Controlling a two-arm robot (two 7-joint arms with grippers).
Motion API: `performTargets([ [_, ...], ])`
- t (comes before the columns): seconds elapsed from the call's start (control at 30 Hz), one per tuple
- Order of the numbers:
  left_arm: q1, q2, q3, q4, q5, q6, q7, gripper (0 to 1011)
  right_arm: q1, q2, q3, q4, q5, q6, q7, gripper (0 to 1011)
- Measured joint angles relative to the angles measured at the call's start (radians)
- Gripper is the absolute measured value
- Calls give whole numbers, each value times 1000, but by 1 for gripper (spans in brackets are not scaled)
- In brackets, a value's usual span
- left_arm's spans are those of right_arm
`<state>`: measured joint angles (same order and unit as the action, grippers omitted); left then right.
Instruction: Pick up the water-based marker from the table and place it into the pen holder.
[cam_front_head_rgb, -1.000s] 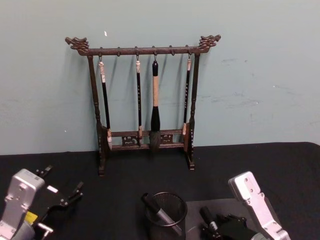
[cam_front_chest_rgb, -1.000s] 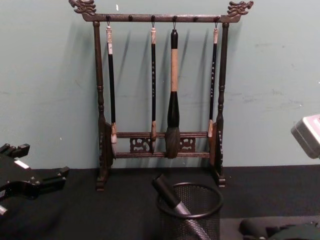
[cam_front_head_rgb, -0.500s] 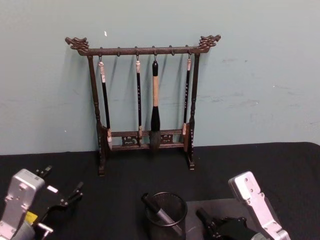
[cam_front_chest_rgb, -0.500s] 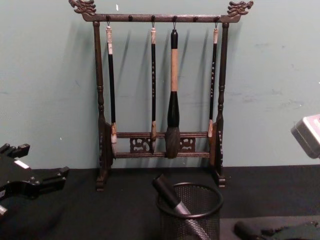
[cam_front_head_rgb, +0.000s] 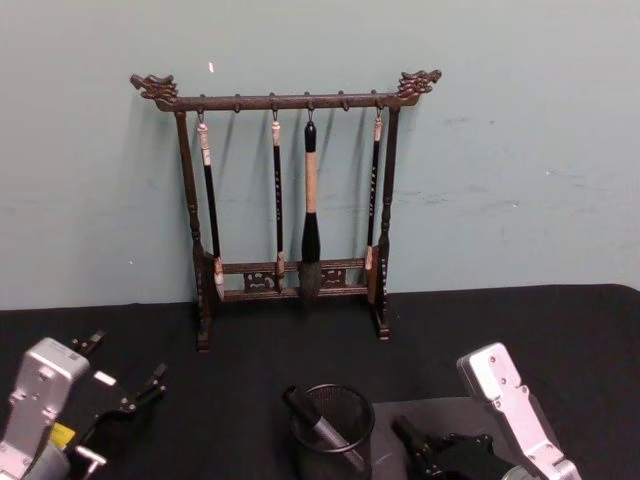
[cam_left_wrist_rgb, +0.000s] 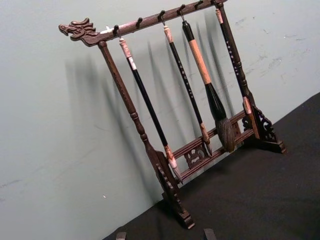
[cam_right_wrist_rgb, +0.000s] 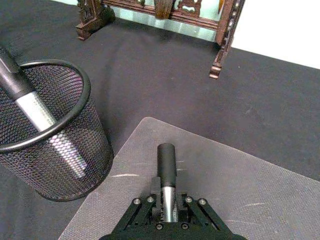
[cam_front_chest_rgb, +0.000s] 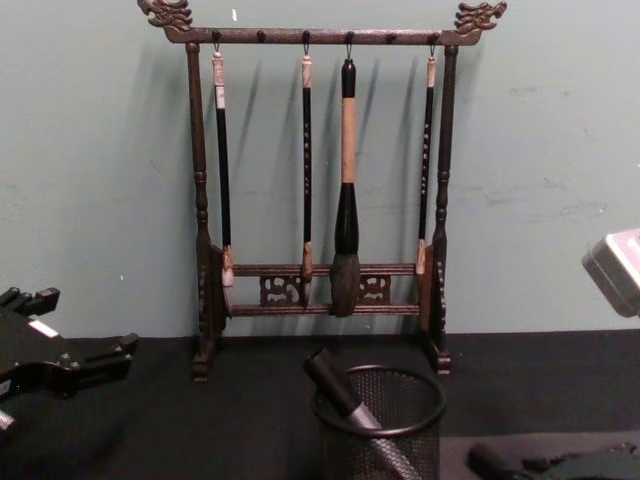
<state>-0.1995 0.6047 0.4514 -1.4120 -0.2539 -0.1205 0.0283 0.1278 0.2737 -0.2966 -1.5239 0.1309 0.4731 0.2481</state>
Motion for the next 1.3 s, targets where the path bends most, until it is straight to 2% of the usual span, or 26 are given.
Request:
performTargets([
  [0.47, 0, 0, 0, 0, 0, 0, 0, 1001, 0, -1, 0, 0, -3, 1, 2, 178],
  [0.67, 0, 0, 0, 0, 0, 0, 0, 1001, -5, -5, 11, -8, -15, -6, 7, 178],
  [0.93, 0, 0, 0, 0, 0, 0, 0, 1001, -31, -24, 62, -53, -7, -66, -8, 178],
  [1.3, 0, 0, 0, 0, 0, 0, 0, 1001, -18, -39, 98, -73, 21, -147, -15, 178],
])
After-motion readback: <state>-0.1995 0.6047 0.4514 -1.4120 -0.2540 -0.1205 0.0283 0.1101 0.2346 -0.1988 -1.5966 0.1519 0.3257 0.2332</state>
